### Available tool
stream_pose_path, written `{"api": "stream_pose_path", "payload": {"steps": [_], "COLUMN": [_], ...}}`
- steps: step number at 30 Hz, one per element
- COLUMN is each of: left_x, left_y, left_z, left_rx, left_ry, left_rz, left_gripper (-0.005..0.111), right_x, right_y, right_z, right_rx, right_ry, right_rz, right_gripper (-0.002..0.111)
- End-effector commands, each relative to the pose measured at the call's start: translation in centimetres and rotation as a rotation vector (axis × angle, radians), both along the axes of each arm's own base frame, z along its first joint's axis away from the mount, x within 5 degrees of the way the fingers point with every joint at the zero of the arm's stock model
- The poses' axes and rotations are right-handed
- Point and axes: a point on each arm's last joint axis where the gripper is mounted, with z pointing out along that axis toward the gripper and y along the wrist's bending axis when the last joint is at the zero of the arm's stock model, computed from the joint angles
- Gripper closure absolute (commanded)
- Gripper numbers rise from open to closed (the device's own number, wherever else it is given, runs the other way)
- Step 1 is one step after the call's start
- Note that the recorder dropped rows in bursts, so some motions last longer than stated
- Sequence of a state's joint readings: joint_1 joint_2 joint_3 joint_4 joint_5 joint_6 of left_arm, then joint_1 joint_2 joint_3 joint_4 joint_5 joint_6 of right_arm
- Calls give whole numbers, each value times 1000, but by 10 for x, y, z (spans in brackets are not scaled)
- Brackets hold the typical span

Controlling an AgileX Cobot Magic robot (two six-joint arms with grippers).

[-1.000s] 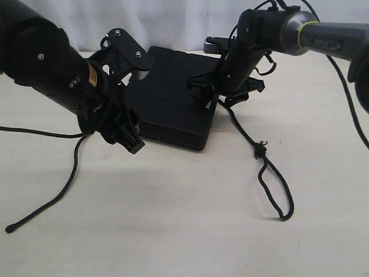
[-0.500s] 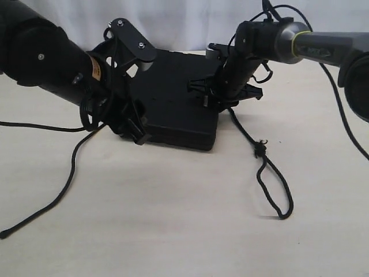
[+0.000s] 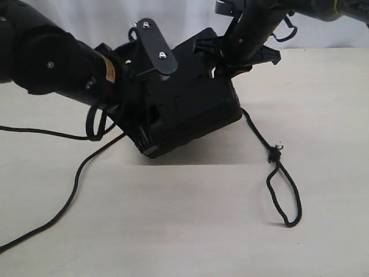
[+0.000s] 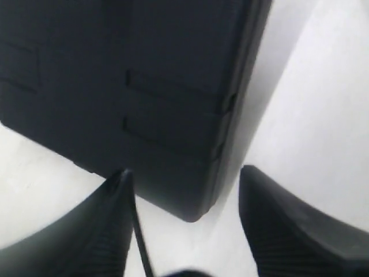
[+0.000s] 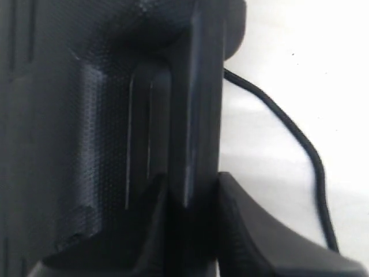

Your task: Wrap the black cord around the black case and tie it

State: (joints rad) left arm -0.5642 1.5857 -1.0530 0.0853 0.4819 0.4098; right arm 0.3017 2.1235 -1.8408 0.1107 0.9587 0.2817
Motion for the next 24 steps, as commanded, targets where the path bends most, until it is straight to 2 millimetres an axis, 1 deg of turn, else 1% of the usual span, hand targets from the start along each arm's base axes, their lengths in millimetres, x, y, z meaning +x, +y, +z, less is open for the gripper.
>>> {"api": "stream_pose_path", "payload": {"steps": [1, 3, 6, 11, 13, 18, 20, 22, 24], "left_x": [-15, -18, -15, -5, -2, 0, 1, 2, 3], "left_y": [-29, -37, -43, -51, -53, -54, -51, -43, -28], "left_z": [16, 19, 12, -17, -26, -28, -29, -28, -19], "left_rx": [-73, -118, -153, -110, -85, -91, -68, -31, 3], "left_ry": [-96, -123, -116, -67, -67, -81, -80, -60, -42], "left_rz": [-108, -114, -92, -95, -110, -114, -121, -107, -57], "left_gripper": [54, 54, 54, 54, 54, 54, 54, 54, 54], "right_x": [-6, -9, -12, -15, -16, -16, -16, -17, -17], "right_y": [-1, 1, 4, 9, 9, 9, 10, 11, 12], "right_z": [33, 36, 37, 39, 38, 38, 38, 39, 39], "right_rx": [102, 134, 178, 249, 248, 256, 264, 278, 289], "right_ry": [-45, -30, 4, 45, 54, 68, 72, 79, 80], "right_rz": [-46, -50, -53, -60, -58, -78, -84, -85, -87], "right_gripper": [104, 104, 104, 104, 104, 104, 104, 104, 104]}}
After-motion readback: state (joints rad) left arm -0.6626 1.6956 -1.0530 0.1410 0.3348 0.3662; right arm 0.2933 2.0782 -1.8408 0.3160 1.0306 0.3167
